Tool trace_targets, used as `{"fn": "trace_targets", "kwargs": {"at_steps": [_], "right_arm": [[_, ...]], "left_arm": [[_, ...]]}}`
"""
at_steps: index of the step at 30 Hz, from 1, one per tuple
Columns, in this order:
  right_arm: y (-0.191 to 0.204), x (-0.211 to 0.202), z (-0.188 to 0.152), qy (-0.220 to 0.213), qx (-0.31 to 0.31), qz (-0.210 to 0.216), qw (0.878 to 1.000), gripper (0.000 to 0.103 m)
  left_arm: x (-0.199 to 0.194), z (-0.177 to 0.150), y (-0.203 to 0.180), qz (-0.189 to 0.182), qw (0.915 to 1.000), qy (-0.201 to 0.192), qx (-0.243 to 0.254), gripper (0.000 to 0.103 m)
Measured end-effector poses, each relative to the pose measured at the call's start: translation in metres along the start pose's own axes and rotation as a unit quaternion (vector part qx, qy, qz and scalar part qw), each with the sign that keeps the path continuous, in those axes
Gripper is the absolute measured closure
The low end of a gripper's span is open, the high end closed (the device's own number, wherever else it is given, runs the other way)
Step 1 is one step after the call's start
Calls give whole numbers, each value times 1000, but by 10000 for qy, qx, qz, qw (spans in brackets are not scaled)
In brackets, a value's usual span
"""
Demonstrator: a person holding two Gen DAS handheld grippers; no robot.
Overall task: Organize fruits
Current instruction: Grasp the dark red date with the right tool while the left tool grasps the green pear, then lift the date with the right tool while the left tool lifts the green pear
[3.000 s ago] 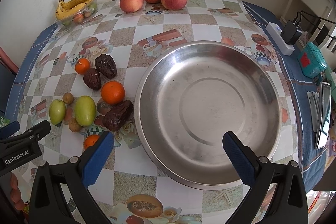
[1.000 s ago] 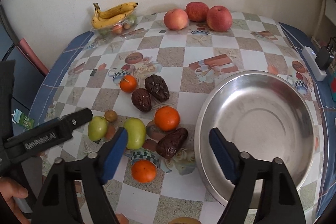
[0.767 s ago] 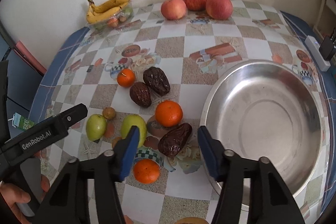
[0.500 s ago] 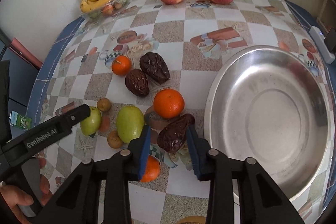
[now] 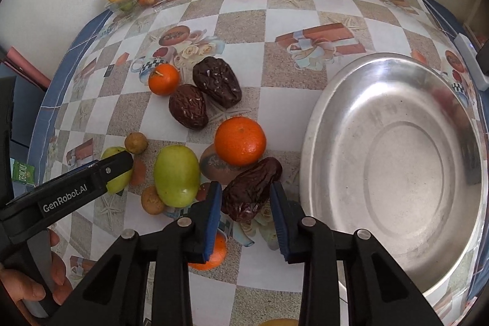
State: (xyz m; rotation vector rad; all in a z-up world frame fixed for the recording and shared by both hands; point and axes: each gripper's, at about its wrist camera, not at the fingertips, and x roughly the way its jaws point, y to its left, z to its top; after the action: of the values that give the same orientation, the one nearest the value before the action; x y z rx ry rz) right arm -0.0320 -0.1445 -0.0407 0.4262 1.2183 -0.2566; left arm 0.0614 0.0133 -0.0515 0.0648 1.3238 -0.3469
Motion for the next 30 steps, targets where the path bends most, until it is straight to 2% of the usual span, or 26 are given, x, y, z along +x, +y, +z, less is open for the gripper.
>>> {"fn": "trace_targets", "kwargs": {"at_steps": [5,9,14,20,30], "right_arm": [[1,2,1,8,7,-7,10000,69],[-1,4,3,12,92,58,9999,69],[-4,4,2,17,223,139,9997,69],[-8,8,3,99,334,270,9990,64],[-4,15,5,169,232,126,9995,63]], "left_arm": [[4,-1,-3,-116,9999,110,24,55],[3,-3,-3,-151,9998,146,-9,55],[-2,-2,3,-20,9999,95,-104,56],[-6,-1,5,-36,9999,33,-153,56],[-9,0,4,18,10000,8,-64,56]]}}
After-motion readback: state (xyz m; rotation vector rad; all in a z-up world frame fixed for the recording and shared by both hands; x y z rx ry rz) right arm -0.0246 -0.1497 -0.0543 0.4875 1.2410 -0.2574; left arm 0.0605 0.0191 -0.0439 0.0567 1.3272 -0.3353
